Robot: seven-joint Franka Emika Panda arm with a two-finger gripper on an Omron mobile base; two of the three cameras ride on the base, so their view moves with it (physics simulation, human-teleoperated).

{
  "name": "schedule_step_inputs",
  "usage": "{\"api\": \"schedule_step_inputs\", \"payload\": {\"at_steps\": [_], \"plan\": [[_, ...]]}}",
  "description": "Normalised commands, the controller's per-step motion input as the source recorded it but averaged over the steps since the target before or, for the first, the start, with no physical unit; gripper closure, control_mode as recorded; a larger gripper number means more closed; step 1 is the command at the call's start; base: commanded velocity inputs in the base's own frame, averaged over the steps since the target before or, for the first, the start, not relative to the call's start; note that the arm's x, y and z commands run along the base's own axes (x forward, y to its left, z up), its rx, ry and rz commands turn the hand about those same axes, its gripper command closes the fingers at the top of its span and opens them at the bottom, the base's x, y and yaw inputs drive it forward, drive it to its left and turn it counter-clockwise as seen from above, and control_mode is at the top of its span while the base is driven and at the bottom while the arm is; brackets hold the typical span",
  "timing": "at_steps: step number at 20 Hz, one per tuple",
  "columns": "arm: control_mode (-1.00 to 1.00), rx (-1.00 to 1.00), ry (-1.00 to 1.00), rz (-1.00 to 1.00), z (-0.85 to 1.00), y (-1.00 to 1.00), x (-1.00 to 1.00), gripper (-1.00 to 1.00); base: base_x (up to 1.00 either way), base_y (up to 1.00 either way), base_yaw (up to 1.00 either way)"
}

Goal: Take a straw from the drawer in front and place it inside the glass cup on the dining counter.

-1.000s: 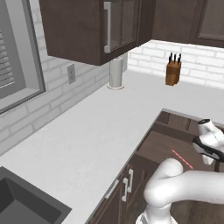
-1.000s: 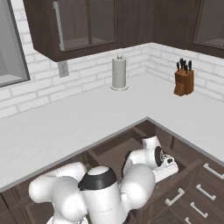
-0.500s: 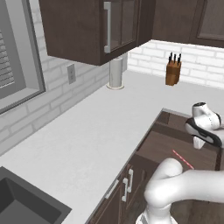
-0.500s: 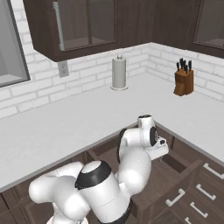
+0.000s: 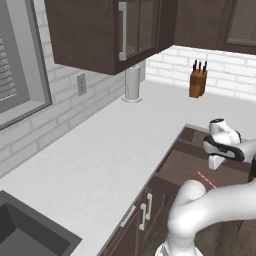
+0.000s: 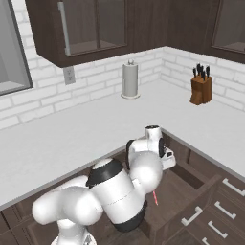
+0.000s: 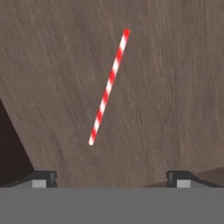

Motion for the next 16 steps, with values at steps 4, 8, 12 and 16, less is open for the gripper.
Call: {"api": "schedule_step_inputs", "payload": {"at_steps": [4, 8, 12, 16], "plan": [[-1.00, 0.00, 0.00, -0.09, -0.25, 0.43, 0.22, -1.00, 0.00, 0.00, 0.00], [-1.00, 0.00, 0.00, -0.10, -0.34, 0.42, 0.21, -1.00, 0.00, 0.00, 0.00], [-1.00, 0.00, 0.00, -0.06, -0.42, 0.19, 0.06, -1.00, 0.00, 0.00, 0.00], [-1.00, 0.00, 0.00, 0.00, -0.44, 0.00, 0.08, -1.00, 0.00, 0.00, 0.00]]}}
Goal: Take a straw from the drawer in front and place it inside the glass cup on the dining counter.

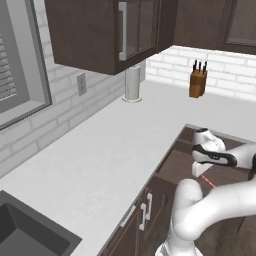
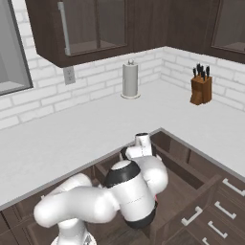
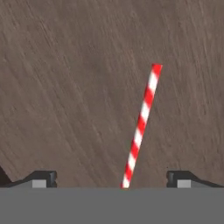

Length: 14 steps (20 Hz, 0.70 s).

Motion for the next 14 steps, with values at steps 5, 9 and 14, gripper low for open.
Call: {"api": "schedule_step_inputs", "payload": {"at_steps": [5, 9, 14], "plan": [[-1.00, 0.00, 0.00, 0.00, -0.32, -0.05, 0.30, -1.00, 0.00, 0.00, 0.00], [-1.00, 0.00, 0.00, 0.00, -0.37, -0.11, 0.25, -1.00, 0.00, 0.00, 0.00], [-1.00, 0.00, 0.00, 0.00, -0.33, -0.28, 0.16, -1.00, 0.00, 0.00, 0.00]]}}
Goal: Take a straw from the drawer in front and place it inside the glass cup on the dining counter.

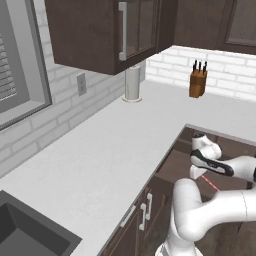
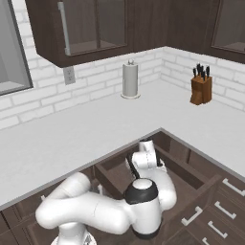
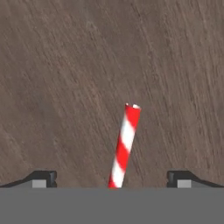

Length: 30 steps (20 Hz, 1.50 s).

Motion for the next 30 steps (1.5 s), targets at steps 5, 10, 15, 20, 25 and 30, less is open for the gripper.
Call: {"api": "schedule_step_inputs", "payload": {"at_steps": [5, 10, 15, 20, 25, 30], "plan": [[-1.00, 0.00, 0.00, 0.00, -0.40, -0.19, 0.04, -1.00, 0.00, 0.00, 0.00], [-1.00, 0.02, 0.00, 0.00, -0.52, -0.01, 0.00, 1.00, 0.00, 0.00, 0.00], [-1.00, 0.02, -0.01, 0.02, -0.60, 0.00, -0.01, 1.00, 0.00, 0.00, 0.00], [-1.00, 0.04, -0.10, 0.05, -0.47, -0.17, -0.06, 1.00, 0.00, 0.00, 0.00], [-1.00, 0.04, -0.15, 0.06, -0.31, -0.33, -0.11, 1.00, 0.00, 0.00, 0.00], [-1.00, 0.00, -0.11, 0.01, -0.22, -0.06, -0.05, 1.00, 0.00, 0.00, 0.00]]}}
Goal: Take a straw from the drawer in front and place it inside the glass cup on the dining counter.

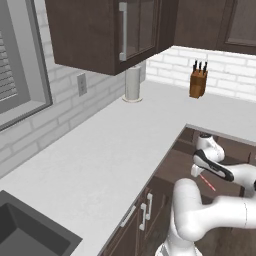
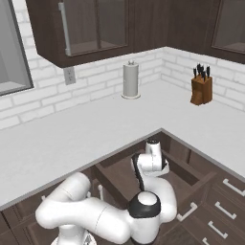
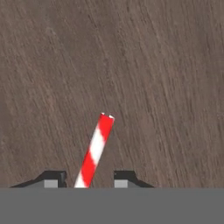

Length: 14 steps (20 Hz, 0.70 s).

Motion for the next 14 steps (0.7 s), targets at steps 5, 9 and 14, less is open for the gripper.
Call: {"api": "schedule_step_inputs", "payload": {"at_steps": [5, 9, 14], "plan": [[-1.00, 0.00, 0.00, 0.00, 0.00, 0.01, -0.05, 1.00, 0.00, 0.00, 0.00], [-1.00, 0.00, 0.00, 0.00, 0.00, 0.01, -0.08, 1.00, 0.00, 0.00, 0.00], [-1.00, 0.00, 0.00, 0.00, 0.15, 0.01, -0.02, 1.00, 0.00, 0.00, 0.00]]}}
